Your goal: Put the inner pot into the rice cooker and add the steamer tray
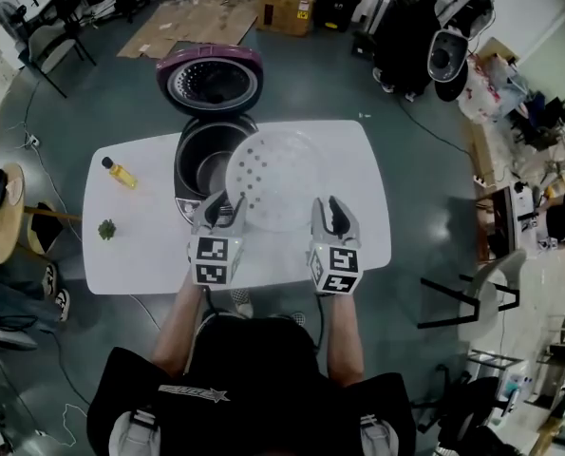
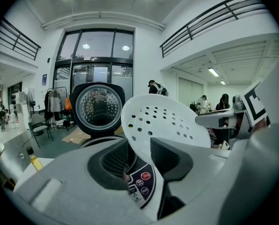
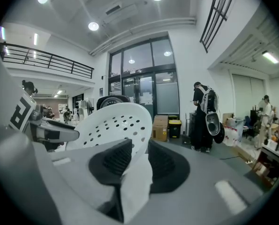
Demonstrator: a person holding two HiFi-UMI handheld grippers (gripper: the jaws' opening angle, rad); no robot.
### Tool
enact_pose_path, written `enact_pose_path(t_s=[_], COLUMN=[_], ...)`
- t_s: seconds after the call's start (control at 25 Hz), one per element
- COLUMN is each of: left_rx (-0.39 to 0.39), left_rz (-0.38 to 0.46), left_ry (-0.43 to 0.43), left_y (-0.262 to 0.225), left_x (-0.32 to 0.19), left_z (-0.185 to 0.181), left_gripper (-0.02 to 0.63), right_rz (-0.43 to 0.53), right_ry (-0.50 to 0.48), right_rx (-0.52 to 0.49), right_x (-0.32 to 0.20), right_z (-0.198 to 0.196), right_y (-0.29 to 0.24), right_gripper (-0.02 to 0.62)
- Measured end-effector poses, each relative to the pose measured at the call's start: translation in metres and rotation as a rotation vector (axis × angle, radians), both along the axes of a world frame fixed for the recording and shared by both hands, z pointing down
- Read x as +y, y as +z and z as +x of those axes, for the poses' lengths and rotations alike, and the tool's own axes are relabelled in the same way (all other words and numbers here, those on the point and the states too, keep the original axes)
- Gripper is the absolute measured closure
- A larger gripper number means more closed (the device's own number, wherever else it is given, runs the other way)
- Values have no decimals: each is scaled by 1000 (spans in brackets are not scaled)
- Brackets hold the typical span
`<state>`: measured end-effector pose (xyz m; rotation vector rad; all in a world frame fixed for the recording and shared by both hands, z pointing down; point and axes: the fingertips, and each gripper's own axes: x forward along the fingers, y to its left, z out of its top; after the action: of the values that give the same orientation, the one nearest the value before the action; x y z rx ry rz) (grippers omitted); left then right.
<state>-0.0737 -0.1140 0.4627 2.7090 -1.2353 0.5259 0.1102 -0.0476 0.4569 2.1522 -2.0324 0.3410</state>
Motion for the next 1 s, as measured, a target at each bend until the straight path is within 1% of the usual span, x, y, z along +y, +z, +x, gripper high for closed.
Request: enact_pose_path(t_s=[0.36, 0.6, 1.0], left_rx=[7, 2, -8], left_rz=[25, 36, 12], left_ry=[-50, -67, -119], left_y=[-9, -13, 1], left_x=[-35, -59, -95], left_z=[-46, -69, -109], left_gripper=[451, 451, 451], right_rz=[28, 33, 12], right_ry=[-51, -73, -121], right_rx=[4, 0, -9], right_x=[-44, -71, -117], right_z=[-43, -65, -103], right_y=[-10, -12, 0], right_gripper=[491, 491, 491])
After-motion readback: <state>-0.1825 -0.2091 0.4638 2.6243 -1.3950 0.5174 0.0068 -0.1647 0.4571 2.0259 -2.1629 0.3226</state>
